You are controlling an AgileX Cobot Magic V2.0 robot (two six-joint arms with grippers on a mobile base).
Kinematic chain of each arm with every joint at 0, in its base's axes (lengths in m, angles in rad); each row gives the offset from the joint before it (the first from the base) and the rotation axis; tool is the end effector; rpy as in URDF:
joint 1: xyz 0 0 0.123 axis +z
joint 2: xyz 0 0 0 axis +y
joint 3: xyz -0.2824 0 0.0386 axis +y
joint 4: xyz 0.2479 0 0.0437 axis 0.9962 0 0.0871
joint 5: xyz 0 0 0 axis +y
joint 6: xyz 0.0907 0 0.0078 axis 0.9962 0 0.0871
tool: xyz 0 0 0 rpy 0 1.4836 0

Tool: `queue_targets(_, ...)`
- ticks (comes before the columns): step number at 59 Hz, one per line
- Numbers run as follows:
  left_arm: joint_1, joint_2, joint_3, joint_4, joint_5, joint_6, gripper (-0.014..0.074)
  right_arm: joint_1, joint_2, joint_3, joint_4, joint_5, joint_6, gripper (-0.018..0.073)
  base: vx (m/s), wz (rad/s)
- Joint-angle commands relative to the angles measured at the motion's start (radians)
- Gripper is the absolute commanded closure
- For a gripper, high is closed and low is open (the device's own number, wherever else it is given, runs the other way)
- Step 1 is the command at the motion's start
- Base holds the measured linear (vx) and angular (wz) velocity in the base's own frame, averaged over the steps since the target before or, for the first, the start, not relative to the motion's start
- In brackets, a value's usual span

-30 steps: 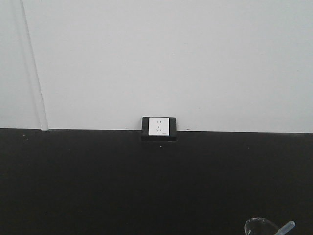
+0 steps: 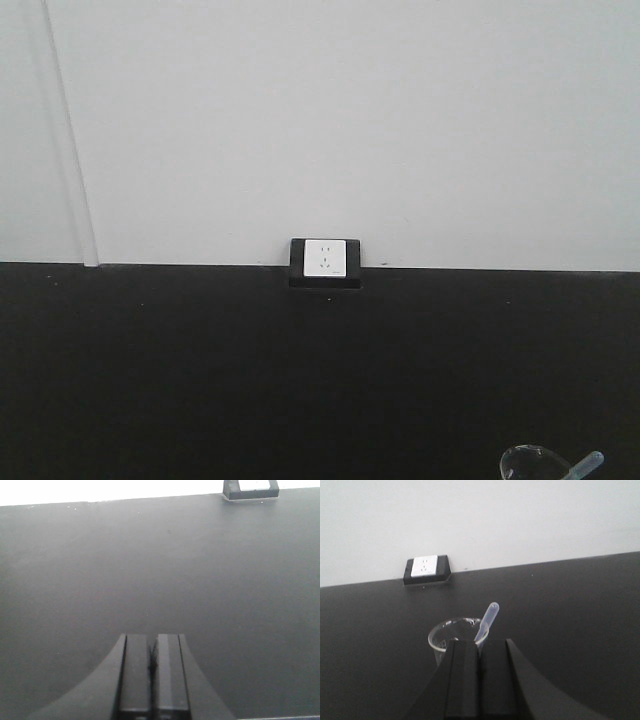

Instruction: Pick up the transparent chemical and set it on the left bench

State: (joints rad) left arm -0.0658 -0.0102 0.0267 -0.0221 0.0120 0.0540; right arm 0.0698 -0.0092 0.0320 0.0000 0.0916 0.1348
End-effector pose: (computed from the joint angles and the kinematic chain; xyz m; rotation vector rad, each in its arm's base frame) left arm 0.0566 -0.0038 0.2035 0.0741 1.5103 -0.0274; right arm 0.0569 0.0040 0.1944 0.0520 1.5994 0.1590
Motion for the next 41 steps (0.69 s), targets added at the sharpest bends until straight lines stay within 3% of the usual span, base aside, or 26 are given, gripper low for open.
queue_targets(1,-0.002,-0.019,0.016,-0.001,-0.078,-0.008,0.06,-0.002,-0.012,-0.017,0.03,-0.157,-0.002,0.0562,0.0,0.0)
queue_targets(11,-0.002,-0.019,0.016,-0.001,-0.078,-0.008,0.06,-0.002,0.04,-0.156,0.046,-0.145,-0.012,0.0562,0.0,0.0)
queue_targets(24,-0.002,-0.019,0.016,-0.001,-0.078,-0.008,0.06,-0.002,0.345,-0.363,0.052,-0.209,-0.009,0.0562,0.0,0.0)
queue_targets(41,-0.002,-0.019,0.016,-0.001,-0.078,-0.008,0.06,-0.002,0.621,-0.429,0.052,-0.323,-0.007,0.0545,0.0,0.0)
